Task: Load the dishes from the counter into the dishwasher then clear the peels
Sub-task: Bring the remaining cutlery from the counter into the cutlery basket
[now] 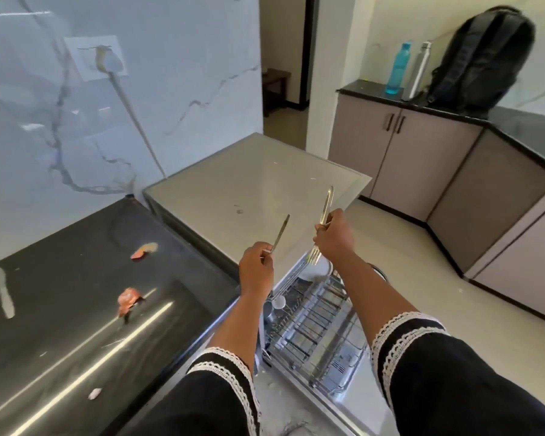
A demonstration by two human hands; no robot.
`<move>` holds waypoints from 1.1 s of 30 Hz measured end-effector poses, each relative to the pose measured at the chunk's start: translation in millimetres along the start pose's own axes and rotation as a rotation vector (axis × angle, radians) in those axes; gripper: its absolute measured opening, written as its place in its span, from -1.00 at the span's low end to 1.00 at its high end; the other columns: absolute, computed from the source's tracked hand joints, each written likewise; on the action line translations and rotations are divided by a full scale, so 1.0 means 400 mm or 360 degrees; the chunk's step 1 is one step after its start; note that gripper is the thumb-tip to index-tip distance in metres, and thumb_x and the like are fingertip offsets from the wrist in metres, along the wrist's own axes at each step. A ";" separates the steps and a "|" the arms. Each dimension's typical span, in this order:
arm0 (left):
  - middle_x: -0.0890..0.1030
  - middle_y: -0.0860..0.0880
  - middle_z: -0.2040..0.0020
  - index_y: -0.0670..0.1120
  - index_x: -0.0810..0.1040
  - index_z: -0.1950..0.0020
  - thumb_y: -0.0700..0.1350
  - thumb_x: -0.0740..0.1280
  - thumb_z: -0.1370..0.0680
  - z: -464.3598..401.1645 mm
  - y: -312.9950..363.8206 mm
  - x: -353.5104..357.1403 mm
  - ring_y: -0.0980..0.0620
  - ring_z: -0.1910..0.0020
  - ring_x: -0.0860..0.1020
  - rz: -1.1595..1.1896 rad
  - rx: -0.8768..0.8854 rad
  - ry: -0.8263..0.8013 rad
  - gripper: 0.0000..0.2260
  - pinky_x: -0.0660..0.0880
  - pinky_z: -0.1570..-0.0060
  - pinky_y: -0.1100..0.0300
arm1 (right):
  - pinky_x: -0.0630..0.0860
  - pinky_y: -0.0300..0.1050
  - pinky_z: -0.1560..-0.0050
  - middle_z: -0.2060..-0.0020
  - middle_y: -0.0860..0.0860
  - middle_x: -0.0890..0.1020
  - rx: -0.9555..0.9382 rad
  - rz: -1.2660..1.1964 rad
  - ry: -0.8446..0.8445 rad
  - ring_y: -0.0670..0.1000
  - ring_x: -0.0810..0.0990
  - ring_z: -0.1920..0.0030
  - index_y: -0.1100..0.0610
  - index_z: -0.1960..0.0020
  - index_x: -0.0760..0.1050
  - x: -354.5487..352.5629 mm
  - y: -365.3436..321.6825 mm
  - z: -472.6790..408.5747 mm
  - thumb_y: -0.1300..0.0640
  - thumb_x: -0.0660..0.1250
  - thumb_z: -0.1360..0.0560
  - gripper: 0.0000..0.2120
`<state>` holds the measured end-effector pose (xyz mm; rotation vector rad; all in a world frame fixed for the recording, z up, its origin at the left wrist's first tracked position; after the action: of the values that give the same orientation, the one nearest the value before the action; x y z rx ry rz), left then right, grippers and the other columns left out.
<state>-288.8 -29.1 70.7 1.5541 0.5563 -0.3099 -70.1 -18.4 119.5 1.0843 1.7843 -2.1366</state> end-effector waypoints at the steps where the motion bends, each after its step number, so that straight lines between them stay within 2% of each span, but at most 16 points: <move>1: 0.59 -0.04 0.00 -0.07 0.58 -0.10 -0.28 0.26 -0.57 0.004 0.009 0.028 0.05 0.11 0.53 -0.0035 0.0030 -0.0034 -0.81 0.36 0.17 0.36 | 0.50 -0.01 0.14 0.10 0.12 0.59 0.0017 0.0040 0.0029 0.15 0.58 0.14 0.15 -0.09 0.31 -0.032 0.019 -0.011 0.19 0.27 -0.57 -0.84; 3: 0.58 -0.03 0.01 -0.09 0.58 -0.11 -0.29 0.26 -0.57 0.017 0.032 0.090 0.07 0.09 0.53 -0.0074 0.0093 -0.0090 -0.81 0.34 0.17 0.40 | 0.41 -0.05 0.18 0.12 0.12 0.56 0.0074 0.0073 0.0083 0.15 0.54 0.13 0.19 -0.13 0.33 -0.089 0.070 -0.033 0.20 0.26 -0.57 -0.83; 7: 0.61 -0.06 0.00 -0.13 0.60 -0.09 -0.31 0.30 -0.55 0.043 0.052 0.234 0.02 0.05 0.58 -0.0100 0.0249 -0.0297 -0.82 0.46 0.05 0.31 | 0.59 0.12 0.15 0.13 0.13 0.59 0.0205 0.0049 0.0084 0.19 0.64 0.14 0.14 -0.07 0.29 -0.128 0.192 -0.069 0.23 0.25 -0.56 -0.85; 9: 0.61 -0.04 0.01 -0.15 0.61 -0.08 -0.31 0.33 -0.54 0.050 0.043 0.307 0.04 0.06 0.58 -0.0123 0.0324 -0.0389 -0.83 0.50 0.01 0.28 | 0.61 0.18 0.10 0.13 0.12 0.58 0.0269 0.0044 0.0098 0.17 0.65 0.14 0.14 -0.07 0.31 -0.133 0.256 -0.086 0.22 0.27 -0.56 -0.84; 12: 0.57 0.07 0.09 -0.12 0.61 -0.04 -0.26 0.35 -0.54 0.064 -0.011 0.406 0.12 0.11 0.55 -0.0204 0.0386 -0.0544 -0.88 0.49 0.08 0.36 | 0.60 0.12 0.09 0.12 0.11 0.59 0.0311 0.0081 0.0105 0.15 0.63 0.13 0.14 -0.09 0.31 -0.120 0.344 -0.109 0.20 0.27 -0.57 -0.84; 15: 0.57 0.09 0.10 -0.10 0.59 0.00 -0.26 0.34 -0.55 0.065 -0.107 0.501 0.16 0.12 0.53 -0.0241 0.0394 -0.0654 -0.90 0.45 0.15 0.43 | 0.59 0.05 0.13 0.13 0.09 0.57 0.0352 0.0113 0.0095 0.12 0.62 0.13 0.13 -0.10 0.30 -0.078 0.447 -0.137 0.19 0.25 -0.58 -0.85; 18: 0.57 0.08 0.06 -0.09 0.59 -0.02 -0.28 0.31 -0.56 0.056 -0.223 0.596 0.19 0.11 0.51 -0.0333 0.0420 -0.0666 -0.87 0.37 0.24 0.50 | 0.62 0.12 0.14 0.16 0.08 0.56 0.0365 0.0134 0.0081 0.14 0.65 0.17 0.11 -0.07 0.28 -0.010 0.561 -0.173 0.18 0.25 -0.58 -0.85; 22: 0.60 -0.02 0.02 -0.15 0.60 0.01 -0.35 0.30 -0.54 0.026 -0.404 0.720 0.11 0.07 0.52 -0.0375 0.0483 -0.0675 -0.85 0.38 0.19 0.55 | 0.63 0.13 0.14 0.16 0.09 0.58 0.0369 0.0162 0.0083 0.16 0.65 0.17 0.10 -0.07 0.28 0.118 0.737 -0.219 0.21 0.25 -0.58 -0.85; 26: 0.58 0.02 0.06 -0.15 0.61 0.03 -0.37 0.31 -0.52 -0.019 -0.577 0.827 0.13 0.10 0.51 -0.0427 0.0577 -0.0628 -0.84 0.36 0.21 0.56 | 0.61 0.15 0.10 0.09 0.14 0.59 0.0312 0.0264 0.0056 0.20 0.60 0.14 0.08 -0.06 0.29 0.267 0.897 -0.269 0.18 0.31 -0.55 -0.80; 28: 0.59 0.02 0.05 -0.13 0.62 0.04 -0.36 0.32 -0.51 -0.050 -0.669 0.882 0.11 0.08 0.53 -0.0431 0.0623 -0.0582 -0.83 0.40 0.19 0.52 | 0.60 0.13 0.08 0.07 0.16 0.59 0.0245 0.0336 0.0039 0.21 0.58 0.12 0.09 -0.08 0.32 0.350 0.972 -0.298 0.18 0.29 -0.54 -0.83; 30: 0.61 -0.01 0.04 -0.11 0.62 0.05 -0.36 0.33 -0.51 -0.082 -0.754 0.942 0.08 0.06 0.54 -0.0441 0.0665 -0.0564 -0.82 0.48 0.10 0.35 | 0.56 0.06 0.10 0.05 0.18 0.59 0.0161 0.0430 0.0003 0.21 0.57 0.11 0.10 -0.13 0.35 0.436 1.045 -0.326 0.19 0.25 -0.55 -0.83; 31: 0.61 -0.02 0.03 -0.10 0.63 0.05 -0.36 0.33 -0.51 -0.098 -0.789 0.966 0.08 0.06 0.54 -0.0443 0.0665 -0.0557 -0.82 0.48 0.09 0.34 | 0.53 0.02 0.12 0.04 0.18 0.59 0.0115 0.0494 -0.0023 0.21 0.56 0.10 0.11 -0.15 0.37 0.471 1.072 -0.338 0.18 0.23 -0.55 -0.82; 33: 0.60 -0.02 0.05 -0.11 0.64 0.06 -0.36 0.33 -0.51 -0.116 -0.859 1.024 0.09 0.08 0.52 -0.0458 0.0713 -0.0549 -0.81 0.41 0.13 0.45 | 0.49 0.00 0.14 0.04 0.17 0.59 0.0019 0.0613 -0.0045 0.20 0.54 0.11 0.11 -0.17 0.39 0.544 1.130 -0.359 0.15 0.22 -0.58 -0.82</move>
<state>-130.8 76.1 -431.0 1.7939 0.4544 -0.9560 77.4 55.5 -375.6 1.2723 1.4113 -1.9200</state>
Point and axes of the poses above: each hand's wrist, its own z-axis away from the middle knuckle, its own x-axis out of the palm, y = z × x, the point moved 9 cm from there along -z, towards the middle knuckle
